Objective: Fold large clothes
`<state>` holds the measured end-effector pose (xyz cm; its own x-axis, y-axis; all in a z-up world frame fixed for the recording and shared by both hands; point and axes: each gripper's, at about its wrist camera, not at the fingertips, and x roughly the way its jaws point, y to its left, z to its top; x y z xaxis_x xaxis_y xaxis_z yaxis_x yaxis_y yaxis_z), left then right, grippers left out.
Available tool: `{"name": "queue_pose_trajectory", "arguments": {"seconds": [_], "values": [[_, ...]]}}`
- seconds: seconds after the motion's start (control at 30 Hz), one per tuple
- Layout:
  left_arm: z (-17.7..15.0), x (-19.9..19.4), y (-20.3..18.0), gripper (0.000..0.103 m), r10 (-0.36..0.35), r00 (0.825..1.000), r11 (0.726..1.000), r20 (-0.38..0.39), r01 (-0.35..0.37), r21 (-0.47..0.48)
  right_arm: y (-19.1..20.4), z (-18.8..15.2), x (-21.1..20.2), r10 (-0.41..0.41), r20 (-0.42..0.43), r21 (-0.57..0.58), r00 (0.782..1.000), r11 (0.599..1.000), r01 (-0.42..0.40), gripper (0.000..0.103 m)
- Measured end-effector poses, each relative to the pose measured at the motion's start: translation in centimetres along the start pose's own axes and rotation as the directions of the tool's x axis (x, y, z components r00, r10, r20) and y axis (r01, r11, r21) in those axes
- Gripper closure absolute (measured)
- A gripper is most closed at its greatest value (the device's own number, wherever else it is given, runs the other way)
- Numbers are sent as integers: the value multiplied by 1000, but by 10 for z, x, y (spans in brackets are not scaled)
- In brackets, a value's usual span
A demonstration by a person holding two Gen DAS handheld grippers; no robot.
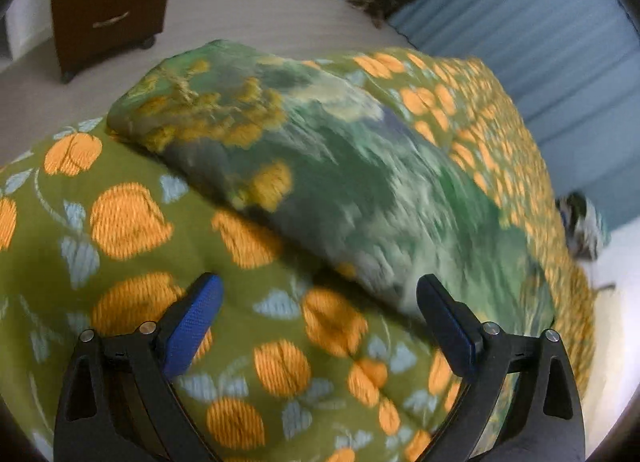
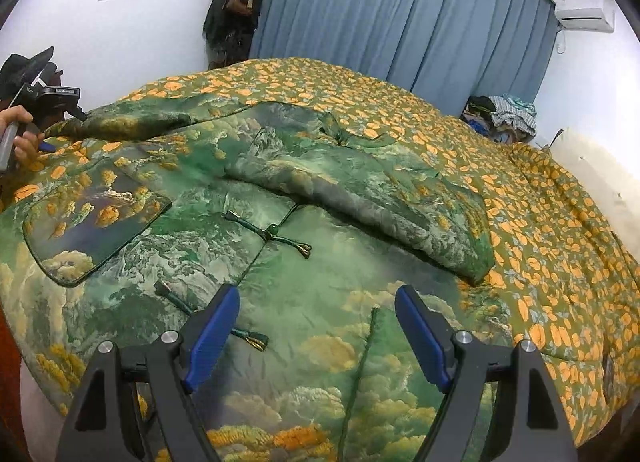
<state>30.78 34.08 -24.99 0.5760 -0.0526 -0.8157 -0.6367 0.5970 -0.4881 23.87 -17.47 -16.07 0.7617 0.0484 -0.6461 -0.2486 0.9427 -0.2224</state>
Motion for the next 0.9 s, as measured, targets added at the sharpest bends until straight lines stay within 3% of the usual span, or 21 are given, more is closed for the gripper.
{"name": "queue_pose_trajectory", "arguments": {"seconds": [0.17,0.2,0.27,0.33,0.43,0.53,0.63,0.73,0.9], "values": [[15,2,-3,7,34,999,999,17,-34,-4,12,1,11,23,-32,-19,999,1000,-24,21],[18,3,-3,12,39,999,999,20,-39,-6,14,1,12,25,-34,-22,999,999,-26,21],[21,8,-1,32,54,998,998,8,-54,-8,16,2,12,30,-33,-26,999,999,-31,21],[23,14,2,64,55,998,998,-9,-55,-5,17,2,12,33,-32,-26,999,999,-34,21],[22,12,4,91,65,998,998,-4,-65,17,18,2,12,36,-30,-26,999,999,-36,21],[20,-1,-6,96,101,994,993,28,-103,62,17,2,11,36,-29,-17,999,999,-37,21],[18,-23,-34,97,162,980,969,117,-180,171,14,4,6,38,-10,-3,999,999,-38,21],[12,-54,-80,97,177,953,911,244,-252,326,8,5,0,40,16,13,999,999,-41,21],[-17,-100,-166,97,66,928,808,366,-265,526,-4,5,-7,43,47,48,998,998,-45,21]]}}
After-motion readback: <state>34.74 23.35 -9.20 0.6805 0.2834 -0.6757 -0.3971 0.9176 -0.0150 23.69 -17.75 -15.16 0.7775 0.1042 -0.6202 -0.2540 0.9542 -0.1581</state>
